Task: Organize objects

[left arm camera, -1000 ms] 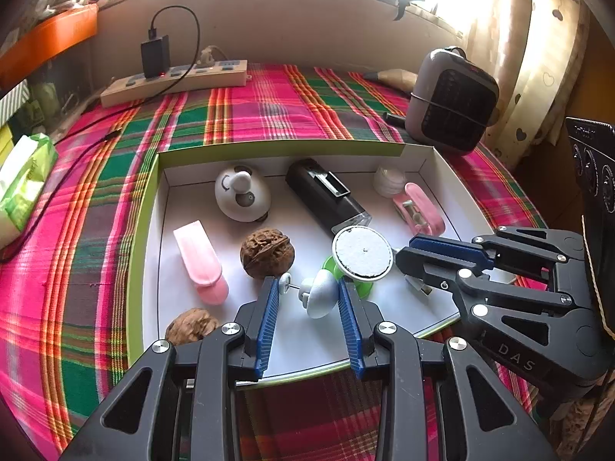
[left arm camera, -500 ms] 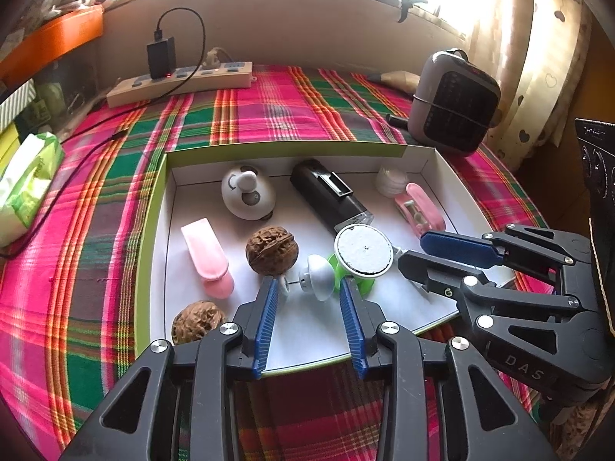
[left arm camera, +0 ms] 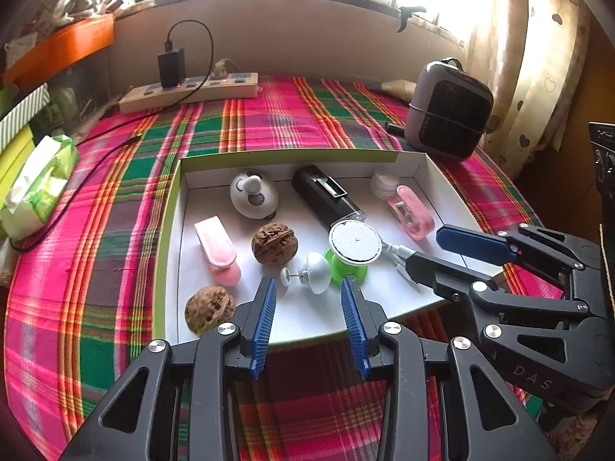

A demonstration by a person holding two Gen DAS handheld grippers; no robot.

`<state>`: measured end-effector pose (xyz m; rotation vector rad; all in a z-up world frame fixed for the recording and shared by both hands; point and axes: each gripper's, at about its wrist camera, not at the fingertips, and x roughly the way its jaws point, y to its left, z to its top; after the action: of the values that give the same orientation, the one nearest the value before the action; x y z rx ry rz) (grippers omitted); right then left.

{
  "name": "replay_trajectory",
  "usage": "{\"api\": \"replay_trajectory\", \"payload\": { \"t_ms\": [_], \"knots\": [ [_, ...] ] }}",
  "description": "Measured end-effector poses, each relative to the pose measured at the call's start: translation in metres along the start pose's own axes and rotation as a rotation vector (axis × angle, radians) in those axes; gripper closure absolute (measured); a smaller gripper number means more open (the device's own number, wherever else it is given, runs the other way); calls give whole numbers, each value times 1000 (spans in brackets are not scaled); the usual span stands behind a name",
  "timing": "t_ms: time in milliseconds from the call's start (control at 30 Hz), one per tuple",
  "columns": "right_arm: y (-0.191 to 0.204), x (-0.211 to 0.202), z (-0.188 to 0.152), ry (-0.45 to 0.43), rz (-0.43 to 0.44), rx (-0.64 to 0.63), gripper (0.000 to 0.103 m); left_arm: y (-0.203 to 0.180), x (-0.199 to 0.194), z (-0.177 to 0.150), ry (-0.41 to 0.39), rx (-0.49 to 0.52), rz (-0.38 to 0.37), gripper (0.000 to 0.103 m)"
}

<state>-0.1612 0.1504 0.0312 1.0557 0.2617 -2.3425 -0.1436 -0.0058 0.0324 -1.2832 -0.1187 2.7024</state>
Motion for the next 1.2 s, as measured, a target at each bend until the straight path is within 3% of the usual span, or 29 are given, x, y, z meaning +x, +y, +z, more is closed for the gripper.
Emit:
{"api": "replay_trajectory", "payload": {
  "t_ms": [500,1200],
  "knots": [
    [15,-37,-24,-65,-117,47,61,-8,-34,-24,-61,-24,75,69],
    [22,-26,-68,28,-163,126,53,-13,-28,-69,-6,-39,138,69]
  ]
}}
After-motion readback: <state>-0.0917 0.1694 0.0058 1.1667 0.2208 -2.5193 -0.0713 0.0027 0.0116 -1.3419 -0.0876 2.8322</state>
